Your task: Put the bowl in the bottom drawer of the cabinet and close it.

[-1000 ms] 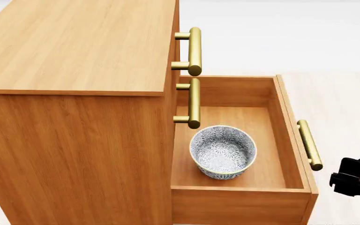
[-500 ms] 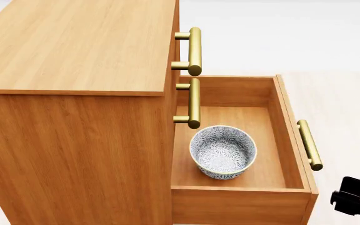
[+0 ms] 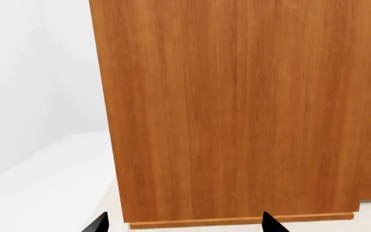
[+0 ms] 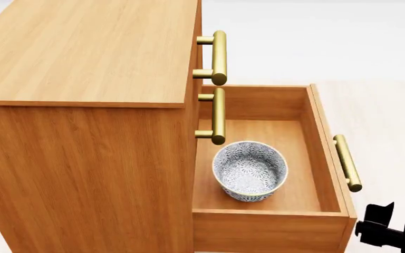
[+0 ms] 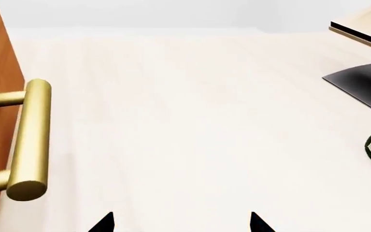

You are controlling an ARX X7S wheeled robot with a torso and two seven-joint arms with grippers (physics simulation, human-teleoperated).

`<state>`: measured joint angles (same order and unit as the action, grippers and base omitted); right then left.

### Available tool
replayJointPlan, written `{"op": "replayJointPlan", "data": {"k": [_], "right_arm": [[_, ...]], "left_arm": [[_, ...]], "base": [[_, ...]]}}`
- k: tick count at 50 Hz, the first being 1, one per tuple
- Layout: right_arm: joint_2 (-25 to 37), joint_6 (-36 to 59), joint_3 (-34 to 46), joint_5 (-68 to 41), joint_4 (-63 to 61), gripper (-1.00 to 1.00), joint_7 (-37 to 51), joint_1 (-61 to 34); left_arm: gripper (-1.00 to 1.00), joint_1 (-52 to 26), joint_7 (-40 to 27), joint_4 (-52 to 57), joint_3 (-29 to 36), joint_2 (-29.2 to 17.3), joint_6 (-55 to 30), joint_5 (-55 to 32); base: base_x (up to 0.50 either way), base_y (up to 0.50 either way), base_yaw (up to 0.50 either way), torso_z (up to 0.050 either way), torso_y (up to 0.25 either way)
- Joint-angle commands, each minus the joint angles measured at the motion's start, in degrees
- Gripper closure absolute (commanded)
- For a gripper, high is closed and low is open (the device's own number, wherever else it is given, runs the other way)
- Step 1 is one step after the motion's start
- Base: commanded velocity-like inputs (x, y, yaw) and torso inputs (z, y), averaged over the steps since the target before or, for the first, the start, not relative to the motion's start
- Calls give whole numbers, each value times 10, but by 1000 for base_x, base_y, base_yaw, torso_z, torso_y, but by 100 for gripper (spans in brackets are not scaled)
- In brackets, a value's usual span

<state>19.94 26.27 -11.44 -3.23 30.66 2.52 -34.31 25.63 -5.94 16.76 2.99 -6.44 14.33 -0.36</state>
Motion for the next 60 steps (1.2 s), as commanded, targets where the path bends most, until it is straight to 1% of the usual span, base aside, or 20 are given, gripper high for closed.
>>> {"op": "replayJointPlan", "data": {"k": [1, 60], "right_arm": [[-6, 2, 23, 5, 6, -100, -8, -18], [-41, -22, 78, 6, 47, -100, -39, -41]], "left_arm": [[-100, 2, -2, -1, 4, -6, 12, -13], [-100, 1, -38, -5, 30, -34, 20, -28]], "base": [[0, 0, 0, 0, 0], [0, 0, 0, 0, 0]]}}
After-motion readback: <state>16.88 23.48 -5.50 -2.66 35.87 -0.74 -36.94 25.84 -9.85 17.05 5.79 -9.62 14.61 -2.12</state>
